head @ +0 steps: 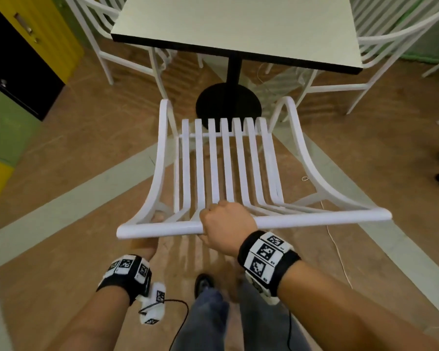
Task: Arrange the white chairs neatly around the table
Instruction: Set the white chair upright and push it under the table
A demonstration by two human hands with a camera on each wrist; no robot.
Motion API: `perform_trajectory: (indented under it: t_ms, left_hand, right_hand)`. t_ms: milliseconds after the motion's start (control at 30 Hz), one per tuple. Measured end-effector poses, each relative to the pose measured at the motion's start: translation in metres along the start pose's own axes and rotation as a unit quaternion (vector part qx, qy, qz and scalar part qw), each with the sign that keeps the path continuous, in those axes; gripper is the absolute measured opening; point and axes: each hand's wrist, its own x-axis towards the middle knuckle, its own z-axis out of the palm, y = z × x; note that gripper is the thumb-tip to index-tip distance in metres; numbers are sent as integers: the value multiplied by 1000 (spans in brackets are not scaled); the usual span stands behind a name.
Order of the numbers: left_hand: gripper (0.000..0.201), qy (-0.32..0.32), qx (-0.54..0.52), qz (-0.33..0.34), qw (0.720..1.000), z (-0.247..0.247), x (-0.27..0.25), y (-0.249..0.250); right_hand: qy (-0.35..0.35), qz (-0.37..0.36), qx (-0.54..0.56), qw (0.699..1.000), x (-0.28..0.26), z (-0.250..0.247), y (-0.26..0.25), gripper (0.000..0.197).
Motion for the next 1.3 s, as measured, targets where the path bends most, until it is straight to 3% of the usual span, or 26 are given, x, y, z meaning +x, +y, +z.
perform_trajectory:
  t_ms: [133,233,333,400,567,733,800,1000,1100,1167,1300]
  left_hand:
    - [17,-25,65,2,998,5,-46,-6]
    - [20,-76,153,168,971,9,-89,15]
    - [22,-31,184,359,914,0,-113,49]
    - [28,-8,190,428,884,1,-109,63]
    - [60,-40,399,381,833,21,-66,90]
    - [58,-106,544,335,762,32,-46,102]
    - [56,-125,569,343,737,27,-44,104]
    - [48,-162,547,343,746,-10,-23,90]
    - [62,-161,531,344,757,-24,-13,86]
    - [79,-150,508,336,779,-28,-10,84]
    - [93,-102,466,291,830,-29,-9,83]
  right_hand:
    - [0,11,22,1000,-2,-1,3,37]
    - [-24,5,81,996,-21,-7,17,56]
    - [-34,33,87,995,-55,-14,55,71]
    - [-32,64,76,995,-80,-16,89,80]
    - [-40,122,38,991,-106,-13,150,89]
    - [-94,141,14,985,-109,-1,148,75]
    - [-92,149,8,984,-110,-1,141,80]
    - [-70,163,43,983,-105,10,101,88]
    - [-49,171,47,983,-99,14,88,91]
    - [-35,178,66,981,-96,13,84,95]
    - [4,199,91,976,-92,9,80,95]
